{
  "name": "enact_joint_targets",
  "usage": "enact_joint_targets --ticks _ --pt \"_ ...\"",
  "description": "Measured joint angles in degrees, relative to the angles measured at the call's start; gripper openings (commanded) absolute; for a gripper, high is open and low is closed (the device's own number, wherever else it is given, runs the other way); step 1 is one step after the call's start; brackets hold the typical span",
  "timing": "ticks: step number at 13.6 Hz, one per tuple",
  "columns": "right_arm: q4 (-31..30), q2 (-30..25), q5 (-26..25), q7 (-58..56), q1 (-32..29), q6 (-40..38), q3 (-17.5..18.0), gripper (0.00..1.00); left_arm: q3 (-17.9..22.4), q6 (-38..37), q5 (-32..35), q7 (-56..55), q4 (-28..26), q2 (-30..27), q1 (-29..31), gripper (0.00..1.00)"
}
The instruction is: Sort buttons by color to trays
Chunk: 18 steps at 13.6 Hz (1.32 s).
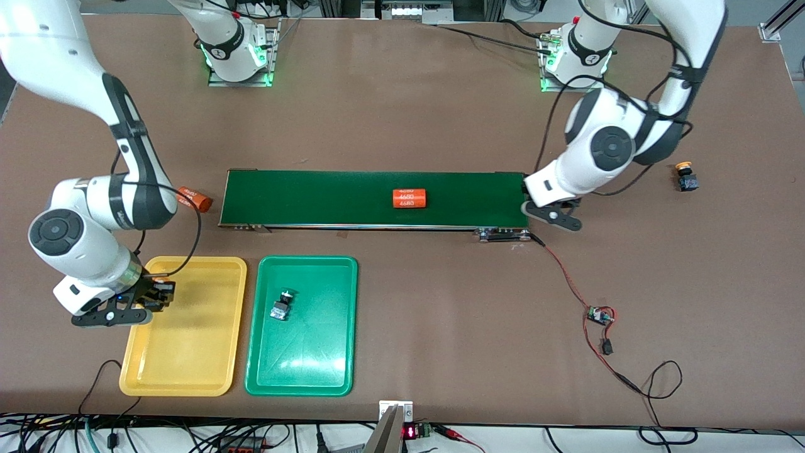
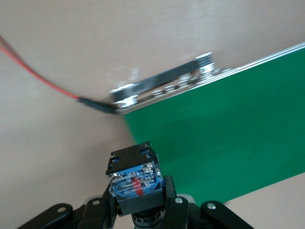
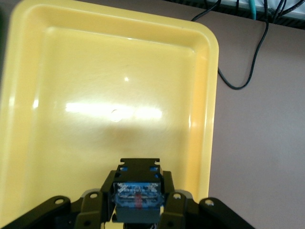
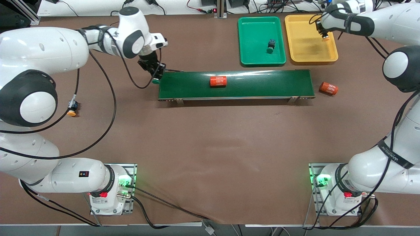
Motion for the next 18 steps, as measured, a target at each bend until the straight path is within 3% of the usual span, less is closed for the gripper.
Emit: enact_joint_targets --ticks 3,6,7,8,10,14,18 --pt "0.02 4.12 -0.40 -0.03 -0.22 6.29 -1.44 0.26 -0.97 0.00 -0.03 -7.63 3.19 3.75 -4.77 0.00" --pt "0.03 5.44 -0.93 -0.03 -0.48 8.27 -1.55 0.60 -0.97 0.00 -0.03 -8.72 4.57 6.76 -5.54 0.00" --pt "0.04 5.45 -0.94 -0.03 -0.48 8.27 -1.55 0.66 -0.96 0.00 -0.03 -8.72 4.80 7.32 -5.54 0.02" --pt "0.04 5.45 -0.94 -0.03 -0.48 8.28 -1.55 0.78 -0.96 0.00 -0.03 -8.72 5.00 7.66 -5.54 0.13" --pt "0.04 5.46 -0.94 -0.03 -0.48 8.29 -1.55 0.82 -0.96 0.00 -0.03 -8.71 5.85 8.07 -5.58 1.00" --pt "0.04 4.91 -0.93 0.38 0.06 7.15 -1.20 0.86 -0.96 0.00 -0.03 -8.61 8.43 8.60 -5.66 1.00" --pt "0.23 -0.69 0.08 0.87 0.58 -4.98 0.06 0.95 -0.20 -5.02 -0.03 -8.70 10.70 6.04 -3.84 1.00"
